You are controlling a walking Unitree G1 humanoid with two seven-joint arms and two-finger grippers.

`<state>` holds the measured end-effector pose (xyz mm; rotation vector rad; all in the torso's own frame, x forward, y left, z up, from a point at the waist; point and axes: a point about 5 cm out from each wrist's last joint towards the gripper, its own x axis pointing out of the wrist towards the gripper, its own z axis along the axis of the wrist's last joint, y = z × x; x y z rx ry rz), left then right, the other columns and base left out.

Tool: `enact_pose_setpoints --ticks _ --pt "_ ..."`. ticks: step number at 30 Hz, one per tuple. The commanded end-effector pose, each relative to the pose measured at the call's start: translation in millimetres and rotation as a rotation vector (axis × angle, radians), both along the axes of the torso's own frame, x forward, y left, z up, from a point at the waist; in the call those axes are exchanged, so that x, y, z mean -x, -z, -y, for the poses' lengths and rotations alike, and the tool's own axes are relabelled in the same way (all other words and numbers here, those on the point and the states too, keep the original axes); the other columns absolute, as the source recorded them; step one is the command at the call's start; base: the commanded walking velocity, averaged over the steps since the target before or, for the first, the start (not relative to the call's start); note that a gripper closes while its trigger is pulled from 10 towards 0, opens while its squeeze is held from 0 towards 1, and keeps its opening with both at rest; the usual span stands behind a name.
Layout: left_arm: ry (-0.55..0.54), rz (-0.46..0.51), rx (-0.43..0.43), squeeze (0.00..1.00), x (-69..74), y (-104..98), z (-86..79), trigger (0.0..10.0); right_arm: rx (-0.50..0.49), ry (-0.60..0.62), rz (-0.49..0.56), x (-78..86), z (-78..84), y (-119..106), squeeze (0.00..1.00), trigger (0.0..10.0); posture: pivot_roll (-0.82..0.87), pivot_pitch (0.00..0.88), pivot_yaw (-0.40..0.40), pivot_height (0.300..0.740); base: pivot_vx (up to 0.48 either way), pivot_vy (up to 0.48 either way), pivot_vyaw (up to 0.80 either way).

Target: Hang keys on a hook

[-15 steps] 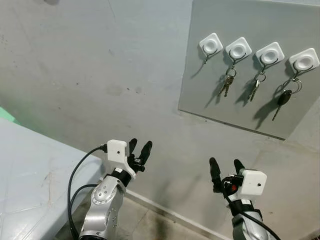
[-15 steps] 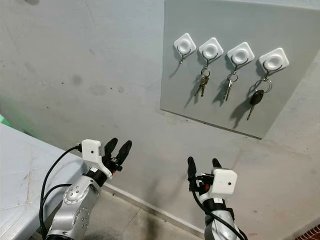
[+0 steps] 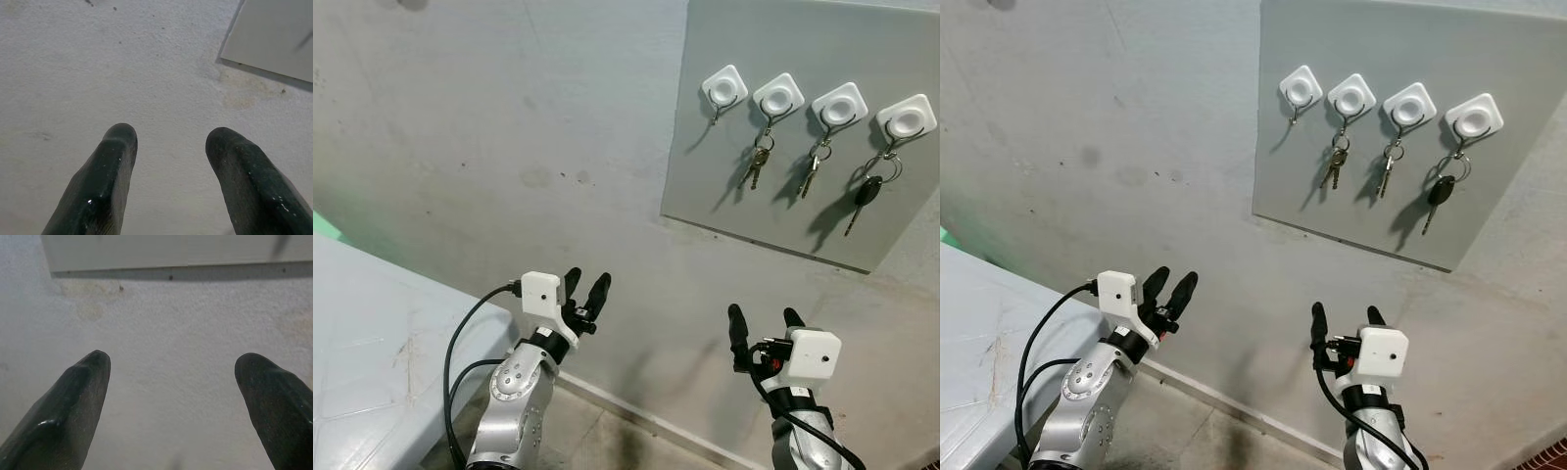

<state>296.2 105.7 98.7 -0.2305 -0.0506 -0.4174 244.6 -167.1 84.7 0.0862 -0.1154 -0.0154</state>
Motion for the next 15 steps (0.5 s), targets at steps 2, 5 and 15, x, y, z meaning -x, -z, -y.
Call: enact_pose_setpoints --ticks 2,5,15 --pt "0.006 0.006 -0.013 0.0 -2.3 -1.1 -0.2 10.0 0.035 0.036 -0.016 -0.4 2.7 1.6 1.0 10.0 -0.1 0.0 0.013 0.74 0.0 0.0 0.0" --pt "0.0 0.008 -0.021 0.0 -2.9 -0.7 -1.5 10.0 0.074 0.036 -0.007 -0.9 3.4 0.2 0.0 10.0 -0.1 0.0 0.013 0.74 0.0 0.0 0.0" --pt "-0.041 0.016 -0.012 0.0 0.9 -2.1 -6.5 10.0 0.129 0.039 -0.006 2.9 8.0 -0.5 0.0 10.0 -0.1 0.0 0.02 0.74 0.0 0.0 0.0"
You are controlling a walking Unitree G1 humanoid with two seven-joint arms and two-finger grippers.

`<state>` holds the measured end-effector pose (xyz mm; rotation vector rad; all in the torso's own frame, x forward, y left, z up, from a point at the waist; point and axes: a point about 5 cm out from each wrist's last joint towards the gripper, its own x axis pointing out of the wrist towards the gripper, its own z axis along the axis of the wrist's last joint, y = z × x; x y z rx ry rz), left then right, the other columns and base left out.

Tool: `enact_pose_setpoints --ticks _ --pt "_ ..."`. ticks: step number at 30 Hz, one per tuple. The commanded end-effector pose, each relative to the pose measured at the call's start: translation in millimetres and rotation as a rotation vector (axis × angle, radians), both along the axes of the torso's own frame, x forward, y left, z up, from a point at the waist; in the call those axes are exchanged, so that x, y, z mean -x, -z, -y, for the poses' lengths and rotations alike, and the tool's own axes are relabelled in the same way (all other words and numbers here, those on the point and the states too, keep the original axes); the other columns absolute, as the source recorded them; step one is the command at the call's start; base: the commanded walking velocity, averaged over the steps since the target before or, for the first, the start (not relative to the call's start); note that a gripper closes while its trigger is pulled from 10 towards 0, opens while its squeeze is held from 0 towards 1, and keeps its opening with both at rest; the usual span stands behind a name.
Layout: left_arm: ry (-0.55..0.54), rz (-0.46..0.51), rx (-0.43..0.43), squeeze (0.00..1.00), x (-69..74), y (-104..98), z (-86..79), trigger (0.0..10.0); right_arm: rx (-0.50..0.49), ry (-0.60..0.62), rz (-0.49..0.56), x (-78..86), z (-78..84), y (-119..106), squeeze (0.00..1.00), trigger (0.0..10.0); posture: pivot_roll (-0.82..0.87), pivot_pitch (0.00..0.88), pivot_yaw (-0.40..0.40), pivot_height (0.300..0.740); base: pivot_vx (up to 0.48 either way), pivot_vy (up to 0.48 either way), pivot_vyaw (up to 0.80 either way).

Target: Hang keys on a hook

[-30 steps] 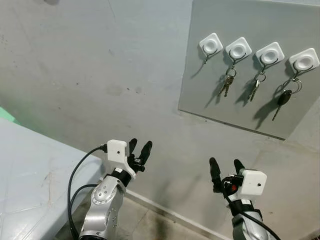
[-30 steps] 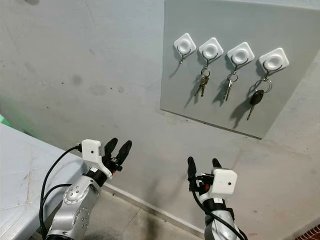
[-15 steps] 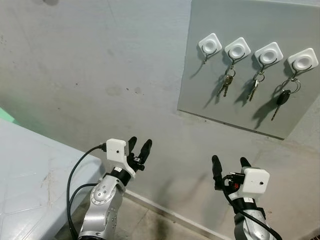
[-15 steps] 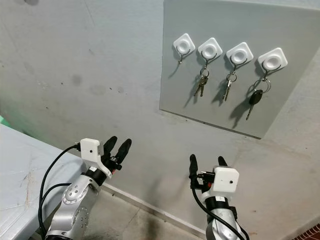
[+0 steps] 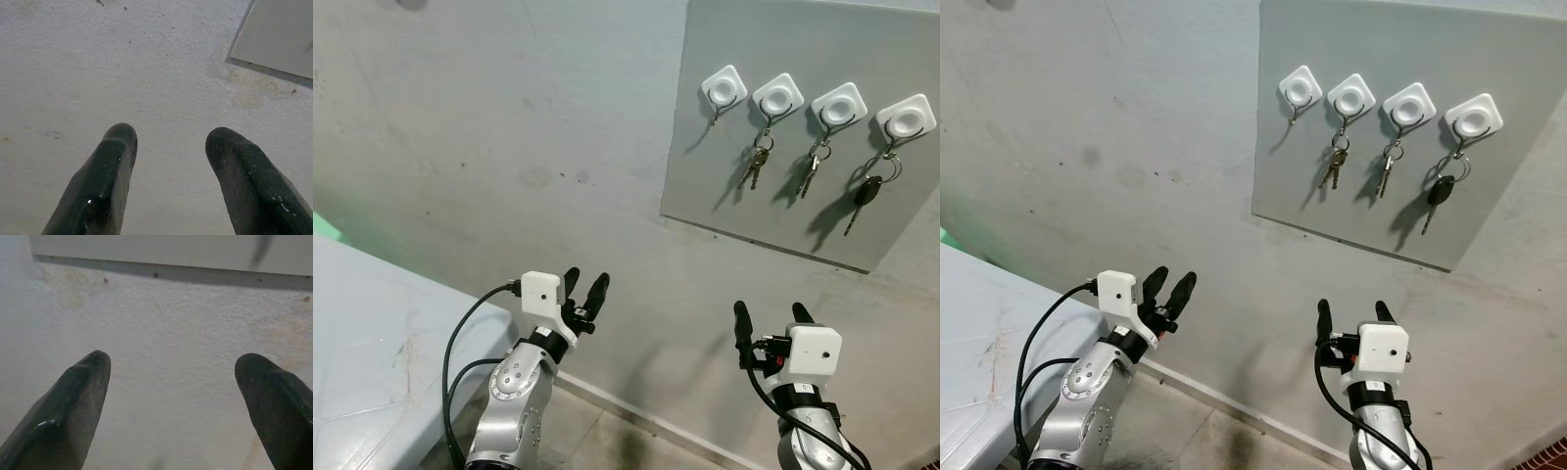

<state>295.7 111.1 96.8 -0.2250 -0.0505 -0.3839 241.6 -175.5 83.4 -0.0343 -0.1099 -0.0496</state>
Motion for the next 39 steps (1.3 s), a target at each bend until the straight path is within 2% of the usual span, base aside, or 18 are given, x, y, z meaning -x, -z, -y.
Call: enact_pose_setpoints --ticks 1,6,13,39 --pt "-0.004 0.018 -0.011 0.0 0.3 -3.7 -1.0 10.0 0.019 -0.009 -0.002 -0.8 -1.7 -1.2 0.0 10.0 -0.1 0.0 0.016 0.74 0.0 0.0 0.0" --pt "0.0 0.015 -0.015 0.0 -2.1 -4.0 -1.8 10.0 0.019 -0.026 -0.004 -1.9 -4.2 -0.9 0.0 10.0 -0.1 0.0 0.013 0.74 0.0 0.0 0.24" --pt "-0.001 0.012 -0.026 0.0 -4.9 -3.9 -1.6 10.0 0.053 -0.029 -0.017 -1.4 -3.1 1.0 0.0 10.0 -0.1 0.0 0.012 0.74 0.0 0.0 0.79" --pt "0.018 0.005 -0.049 0.0 -6.7 -3.7 3.6 10.0 0.059 -0.063 -0.022 0.1 -2.3 1.2 0.0 10.0 -0.1 0.0 0.005 0.74 0.0 0.0 0.79"
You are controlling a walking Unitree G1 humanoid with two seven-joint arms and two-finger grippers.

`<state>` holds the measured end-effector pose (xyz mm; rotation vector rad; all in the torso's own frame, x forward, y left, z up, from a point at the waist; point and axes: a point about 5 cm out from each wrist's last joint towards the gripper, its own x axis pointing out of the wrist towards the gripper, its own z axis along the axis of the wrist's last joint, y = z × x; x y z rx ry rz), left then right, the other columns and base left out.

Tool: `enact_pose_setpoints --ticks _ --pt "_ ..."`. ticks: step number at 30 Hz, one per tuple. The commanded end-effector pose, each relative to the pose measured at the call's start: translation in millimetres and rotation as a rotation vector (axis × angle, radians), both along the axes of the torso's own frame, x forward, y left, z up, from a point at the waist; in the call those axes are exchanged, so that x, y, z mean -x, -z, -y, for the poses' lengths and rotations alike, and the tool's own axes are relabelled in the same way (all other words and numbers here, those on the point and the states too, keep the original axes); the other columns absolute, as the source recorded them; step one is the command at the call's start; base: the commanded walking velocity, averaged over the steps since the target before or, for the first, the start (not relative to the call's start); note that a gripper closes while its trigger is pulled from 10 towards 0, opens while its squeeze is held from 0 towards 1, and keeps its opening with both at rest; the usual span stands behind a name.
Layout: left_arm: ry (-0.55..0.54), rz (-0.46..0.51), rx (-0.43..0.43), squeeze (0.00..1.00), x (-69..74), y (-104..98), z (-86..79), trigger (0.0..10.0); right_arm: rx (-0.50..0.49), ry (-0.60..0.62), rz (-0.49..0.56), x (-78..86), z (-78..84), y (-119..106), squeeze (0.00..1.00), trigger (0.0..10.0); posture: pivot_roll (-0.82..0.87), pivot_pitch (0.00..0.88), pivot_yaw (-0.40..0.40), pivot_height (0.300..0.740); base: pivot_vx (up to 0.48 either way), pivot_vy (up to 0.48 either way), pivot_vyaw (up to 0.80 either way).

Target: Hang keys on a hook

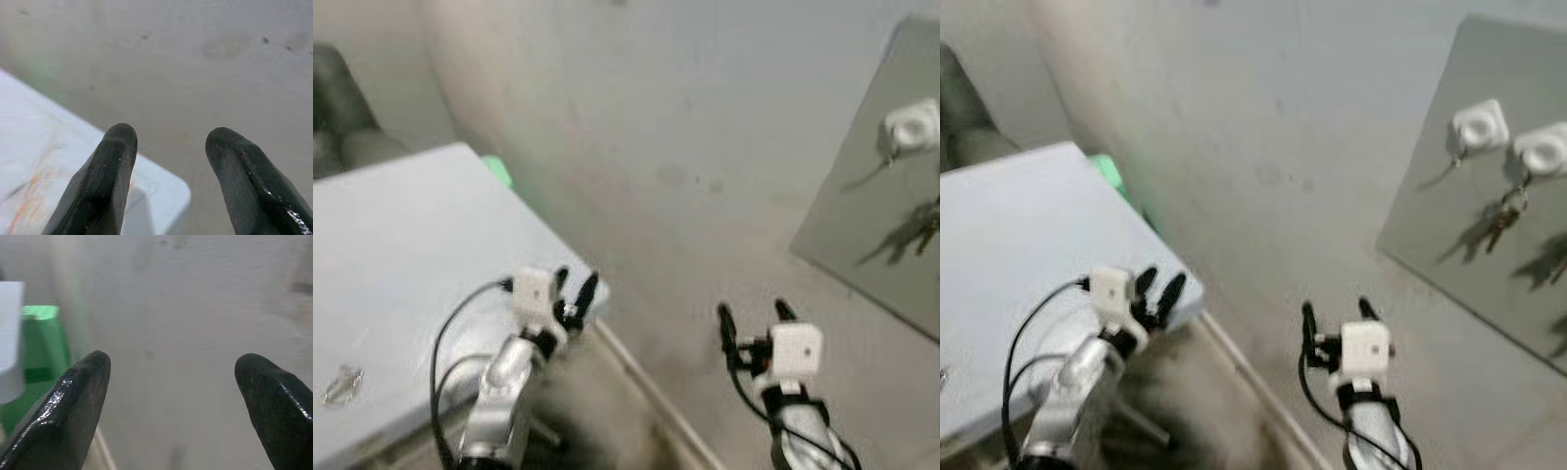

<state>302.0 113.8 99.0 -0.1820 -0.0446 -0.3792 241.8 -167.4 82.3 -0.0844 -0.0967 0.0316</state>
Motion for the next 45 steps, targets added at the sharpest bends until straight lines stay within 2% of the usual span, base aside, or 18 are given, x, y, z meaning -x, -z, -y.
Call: enact_pose_setpoints --ticks 1,32,37,45 --pt "0.024 0.003 -0.006 0.0 -0.4 -1.5 6.3 10.0 0.005 0.016 -0.006 0.3 5.8 0.2 0.0 10.0 -0.1 0.0 0.005 0.74 0.0 0.0 0.79" --pt "0.001 -0.028 0.003 0.0 -5.4 -2.1 6.8 10.0 0.01 -0.003 0.011 -7.0 6.1 -5.2 0.0 10.0 -0.09 0.0 0.003 0.74 0.0 0.0 0.8" --pt "0.001 -0.031 0.004 0.0 -5.7 -2.2 7.0 10.0 -0.009 -0.02 0.019 -7.6 2.9 -6.3 0.0 10.0 -0.09 0.0 0.003 0.74 0.0 0.38 0.76" --pt "0.003 -0.034 0.007 0.0 -6.2 -2.3 7.7 10.0 -0.055 -0.032 0.025 -6.6 0.2 -7.0 0.0 10.0 -0.09 0.0 0.003 0.74 0.0 0.462 0.0"
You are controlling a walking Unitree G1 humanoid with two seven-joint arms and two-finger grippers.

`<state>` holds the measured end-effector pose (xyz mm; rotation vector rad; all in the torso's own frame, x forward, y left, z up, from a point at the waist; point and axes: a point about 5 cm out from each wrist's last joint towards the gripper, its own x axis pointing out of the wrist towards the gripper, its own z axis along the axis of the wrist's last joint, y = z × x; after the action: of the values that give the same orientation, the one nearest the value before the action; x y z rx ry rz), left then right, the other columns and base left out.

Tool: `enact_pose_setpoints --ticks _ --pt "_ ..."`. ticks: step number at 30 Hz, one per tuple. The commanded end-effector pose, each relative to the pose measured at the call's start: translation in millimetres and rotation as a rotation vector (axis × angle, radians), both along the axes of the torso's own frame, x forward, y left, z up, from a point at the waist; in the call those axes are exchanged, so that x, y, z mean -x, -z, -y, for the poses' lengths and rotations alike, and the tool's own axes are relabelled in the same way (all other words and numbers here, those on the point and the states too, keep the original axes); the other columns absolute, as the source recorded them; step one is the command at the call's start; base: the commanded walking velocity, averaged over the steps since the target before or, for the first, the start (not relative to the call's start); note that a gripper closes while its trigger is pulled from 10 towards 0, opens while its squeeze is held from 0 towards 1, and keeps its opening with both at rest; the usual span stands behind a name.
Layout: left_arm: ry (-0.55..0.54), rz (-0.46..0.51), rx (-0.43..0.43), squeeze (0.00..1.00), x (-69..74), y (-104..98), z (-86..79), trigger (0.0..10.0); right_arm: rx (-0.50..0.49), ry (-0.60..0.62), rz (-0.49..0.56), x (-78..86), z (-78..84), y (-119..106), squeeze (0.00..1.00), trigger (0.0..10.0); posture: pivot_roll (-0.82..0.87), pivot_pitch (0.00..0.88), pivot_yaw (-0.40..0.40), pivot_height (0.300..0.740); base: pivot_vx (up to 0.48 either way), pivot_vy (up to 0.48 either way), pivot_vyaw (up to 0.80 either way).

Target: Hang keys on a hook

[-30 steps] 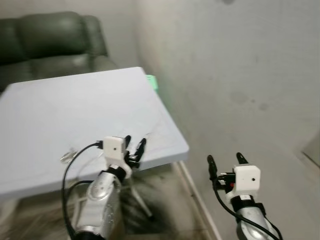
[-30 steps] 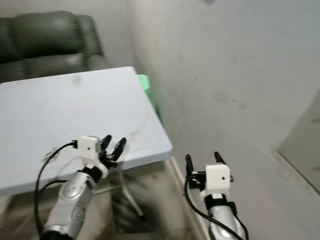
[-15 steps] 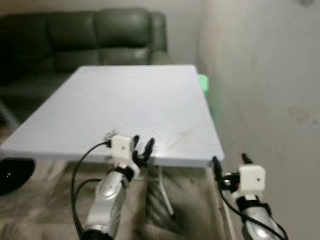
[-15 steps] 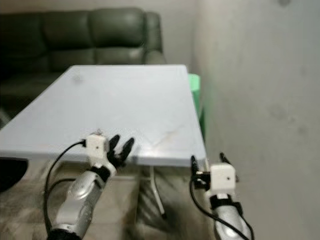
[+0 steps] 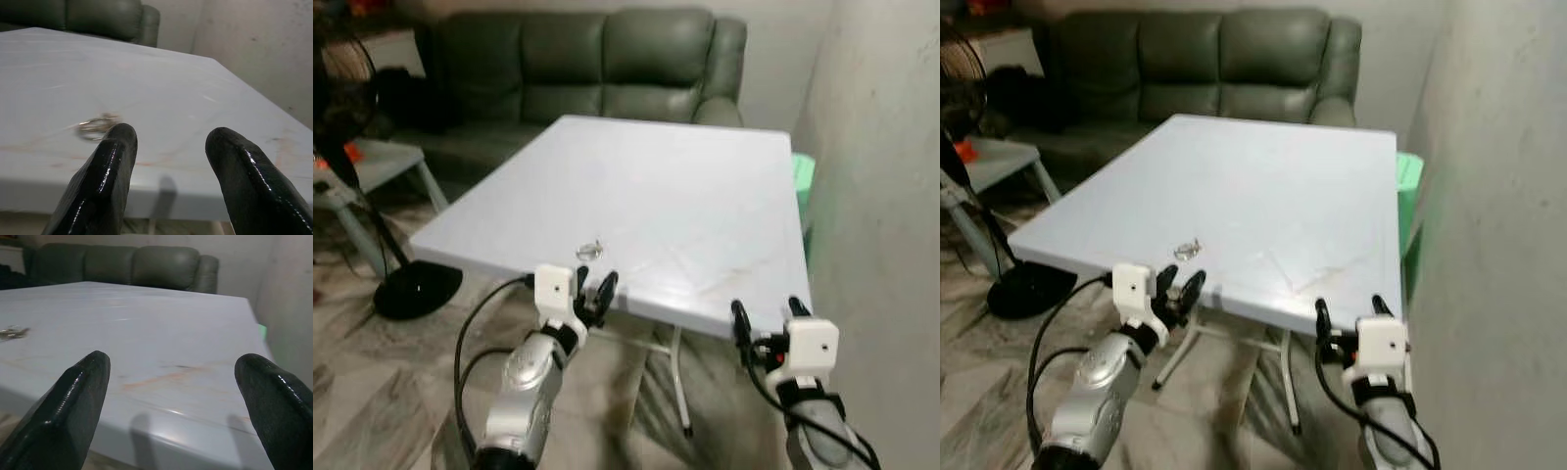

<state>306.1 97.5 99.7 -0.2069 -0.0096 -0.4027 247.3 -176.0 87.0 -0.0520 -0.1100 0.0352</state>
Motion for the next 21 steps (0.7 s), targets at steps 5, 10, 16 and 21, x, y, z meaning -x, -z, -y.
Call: enact_pose_setpoints --ticks 5,10,16,21 --pt "-0.025 0.001 -0.008 0.0 -3.0 -2.0 -8.7 10.0 -0.025 -0.028 0.014 -1.4 -8.7 -2.6 0.0 10.0 -0.09 0.0 0.003 0.74 0.0 0.475 0.0" --pt "-0.026 0.002 -0.007 0.0 -3.1 -2.2 -8.5 10.0 -0.031 -0.03 0.015 -1.6 -8.8 -2.7 0.0 10.0 -0.09 0.0 0.002 0.74 0.0 0.476 0.0" --pt "-0.026 0.002 -0.006 0.0 -3.5 -2.7 -8.1 10.0 -0.037 -0.034 0.017 -2.0 -9.4 -3.4 0.0 10.0 -0.09 0.0 0.001 0.74 0.0 0.476 0.0" --pt "-0.027 0.002 -0.005 0.0 -3.5 -2.7 -7.6 10.0 -0.042 -0.034 0.018 -2.2 -9.2 -3.4 0.0 10.0 -0.09 0.0 0.001 0.74 0.0 0.476 0.0"
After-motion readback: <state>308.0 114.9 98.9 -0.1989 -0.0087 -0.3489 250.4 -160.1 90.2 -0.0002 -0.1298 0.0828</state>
